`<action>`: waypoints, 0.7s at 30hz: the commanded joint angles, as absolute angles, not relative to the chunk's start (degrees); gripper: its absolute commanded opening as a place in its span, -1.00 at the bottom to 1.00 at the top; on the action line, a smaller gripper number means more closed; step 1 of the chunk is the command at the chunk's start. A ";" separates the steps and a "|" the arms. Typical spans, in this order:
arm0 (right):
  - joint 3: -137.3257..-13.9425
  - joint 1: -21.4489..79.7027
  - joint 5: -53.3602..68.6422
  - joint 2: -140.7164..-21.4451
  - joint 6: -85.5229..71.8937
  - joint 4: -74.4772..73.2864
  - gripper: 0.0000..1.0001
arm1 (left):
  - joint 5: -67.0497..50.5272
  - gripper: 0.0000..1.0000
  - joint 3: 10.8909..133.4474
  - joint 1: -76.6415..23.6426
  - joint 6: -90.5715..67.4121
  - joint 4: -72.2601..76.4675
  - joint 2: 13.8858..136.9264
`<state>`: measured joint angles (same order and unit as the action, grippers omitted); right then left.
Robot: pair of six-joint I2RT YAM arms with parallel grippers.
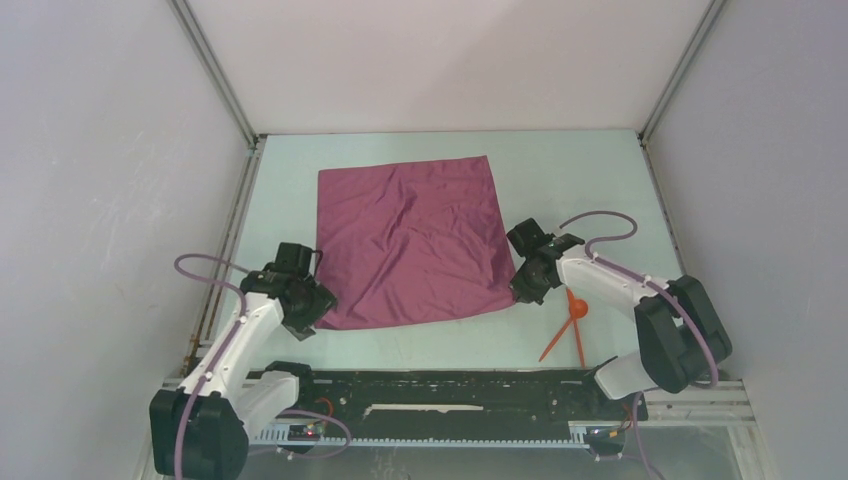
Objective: Fold the napkin into a case and place the utensils inside
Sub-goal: Pick up the flattened napkin from the center of the board.
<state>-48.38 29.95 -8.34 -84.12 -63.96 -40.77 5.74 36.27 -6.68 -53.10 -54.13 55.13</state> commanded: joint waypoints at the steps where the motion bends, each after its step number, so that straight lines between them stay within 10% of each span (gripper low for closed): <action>1: -50.14 29.32 -9.62 -81.61 -63.57 -41.93 -1.00 | 10.24 0.34 35.10 -7.38 -61.76 -55.97 54.52; 21: -50.18 29.10 -11.46 -80.23 -63.00 -43.79 -1.00 | 13.01 -0.09 30.19 -6.42 -64.36 -48.08 57.26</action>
<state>-48.49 29.52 -9.54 -81.87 -63.13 -42.59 11.51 31.14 -6.90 -63.22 -50.30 57.01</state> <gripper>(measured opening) 0.009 0.449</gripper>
